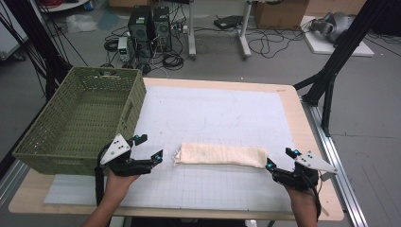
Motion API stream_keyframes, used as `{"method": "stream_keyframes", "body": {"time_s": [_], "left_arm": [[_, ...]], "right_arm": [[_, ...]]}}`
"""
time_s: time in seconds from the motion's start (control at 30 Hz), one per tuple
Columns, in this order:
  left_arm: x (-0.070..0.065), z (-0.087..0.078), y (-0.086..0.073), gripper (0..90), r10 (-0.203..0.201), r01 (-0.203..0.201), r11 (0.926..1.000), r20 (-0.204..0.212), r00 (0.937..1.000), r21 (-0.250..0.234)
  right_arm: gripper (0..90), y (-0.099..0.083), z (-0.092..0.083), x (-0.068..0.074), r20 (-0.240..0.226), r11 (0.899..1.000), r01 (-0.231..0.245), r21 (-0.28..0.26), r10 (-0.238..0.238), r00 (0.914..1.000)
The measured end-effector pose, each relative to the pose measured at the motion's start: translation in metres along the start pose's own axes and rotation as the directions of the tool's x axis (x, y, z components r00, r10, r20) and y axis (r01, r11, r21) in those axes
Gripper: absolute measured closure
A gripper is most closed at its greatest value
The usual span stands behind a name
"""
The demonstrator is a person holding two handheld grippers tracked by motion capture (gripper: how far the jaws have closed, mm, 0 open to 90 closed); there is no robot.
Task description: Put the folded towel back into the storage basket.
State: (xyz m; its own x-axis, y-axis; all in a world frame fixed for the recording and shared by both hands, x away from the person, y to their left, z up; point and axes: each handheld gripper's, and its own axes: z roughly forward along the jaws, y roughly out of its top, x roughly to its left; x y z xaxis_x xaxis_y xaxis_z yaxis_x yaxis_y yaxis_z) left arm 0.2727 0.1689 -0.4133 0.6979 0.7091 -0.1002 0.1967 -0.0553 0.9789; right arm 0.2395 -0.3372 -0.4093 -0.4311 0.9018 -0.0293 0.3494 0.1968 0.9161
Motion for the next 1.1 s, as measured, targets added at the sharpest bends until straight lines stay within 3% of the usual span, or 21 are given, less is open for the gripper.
{"method": "stream_keyframes", "body": {"time_s": [0.3, 0.53, 1.1], "left_arm": [[-0.0017, 0.0021, -0.0005, 16.1, 0.002, -0.003, 0.9999, 0.016, 0.9999, 0.01], [-0.0003, 0.0026, -0.0001, 17.2, -0.006, 0.006, 0.9999, 0.023, 0.9997, 0.014], [-0.0044, 0.0057, 0.0046, 17.2, -0.024, 0.022, 0.9992, 0.042, 0.9988, 0.033]], "right_arm": [[18.1, -0.0006, 0.001, 0.0014, -0.006, 1.0, 0.003, 0.008, -0.003, 1.0], [18.8, -0.0012, 0.0024, 0.0023, -0.037, 1.0, 0.003, 0.019, -0.003, 0.9993], [18.8, -0.0015, 0.0031, 0.0015, -0.036, 1.0, -0.006, 0.022, 0.007, 0.9993]]}}
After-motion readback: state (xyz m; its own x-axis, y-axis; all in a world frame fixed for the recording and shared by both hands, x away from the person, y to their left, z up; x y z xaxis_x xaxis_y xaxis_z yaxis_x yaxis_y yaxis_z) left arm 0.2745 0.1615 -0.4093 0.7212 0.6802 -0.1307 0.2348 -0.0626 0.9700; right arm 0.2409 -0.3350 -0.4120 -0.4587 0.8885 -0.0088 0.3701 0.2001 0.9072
